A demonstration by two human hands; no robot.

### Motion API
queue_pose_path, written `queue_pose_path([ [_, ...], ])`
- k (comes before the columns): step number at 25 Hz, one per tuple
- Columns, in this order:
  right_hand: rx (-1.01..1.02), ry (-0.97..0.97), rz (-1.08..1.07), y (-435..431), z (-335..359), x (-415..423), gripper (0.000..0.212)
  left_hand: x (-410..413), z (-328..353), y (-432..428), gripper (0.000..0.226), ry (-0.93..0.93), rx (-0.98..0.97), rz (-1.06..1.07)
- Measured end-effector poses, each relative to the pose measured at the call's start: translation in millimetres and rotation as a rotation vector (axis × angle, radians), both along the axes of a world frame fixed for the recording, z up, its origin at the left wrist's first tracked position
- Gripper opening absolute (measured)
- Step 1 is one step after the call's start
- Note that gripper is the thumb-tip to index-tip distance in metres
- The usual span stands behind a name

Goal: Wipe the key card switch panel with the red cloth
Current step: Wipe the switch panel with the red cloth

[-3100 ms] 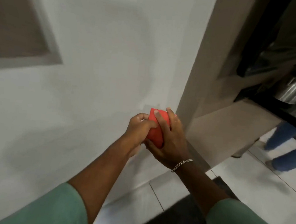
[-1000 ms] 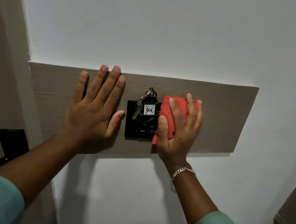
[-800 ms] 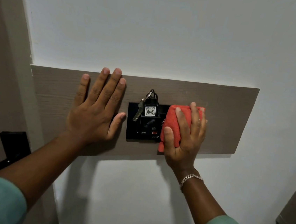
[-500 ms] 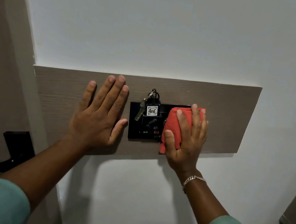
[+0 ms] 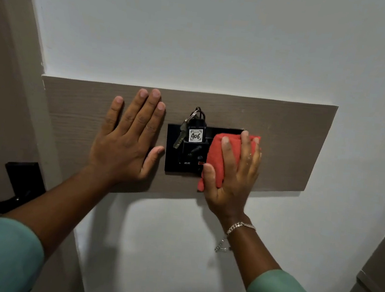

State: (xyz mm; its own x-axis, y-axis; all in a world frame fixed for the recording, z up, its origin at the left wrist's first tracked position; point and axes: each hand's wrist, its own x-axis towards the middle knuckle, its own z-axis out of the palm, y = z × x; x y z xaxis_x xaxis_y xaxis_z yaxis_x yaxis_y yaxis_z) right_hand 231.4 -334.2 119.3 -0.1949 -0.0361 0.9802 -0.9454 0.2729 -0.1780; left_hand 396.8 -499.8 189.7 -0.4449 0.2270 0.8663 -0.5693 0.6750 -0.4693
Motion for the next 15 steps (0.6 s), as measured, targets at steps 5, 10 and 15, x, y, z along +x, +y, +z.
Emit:
queue_pose_path([
  [5, -0.153, -0.207, 0.021, -9, 17, 9, 0.053, -1, 0, 0, 0.078, -0.003, -0.003, 0.009],
  [10, 0.045, 0.056, 0.006, 16, -4, -11, 0.047, 1, 0, 0, 0.078, -0.002, -0.001, 0.014],
  [15, -0.063, -0.068, 0.038, -7, 30, 10, 0.045, 1, 2, 2, 0.078, -0.015, 0.023, 0.001],
])
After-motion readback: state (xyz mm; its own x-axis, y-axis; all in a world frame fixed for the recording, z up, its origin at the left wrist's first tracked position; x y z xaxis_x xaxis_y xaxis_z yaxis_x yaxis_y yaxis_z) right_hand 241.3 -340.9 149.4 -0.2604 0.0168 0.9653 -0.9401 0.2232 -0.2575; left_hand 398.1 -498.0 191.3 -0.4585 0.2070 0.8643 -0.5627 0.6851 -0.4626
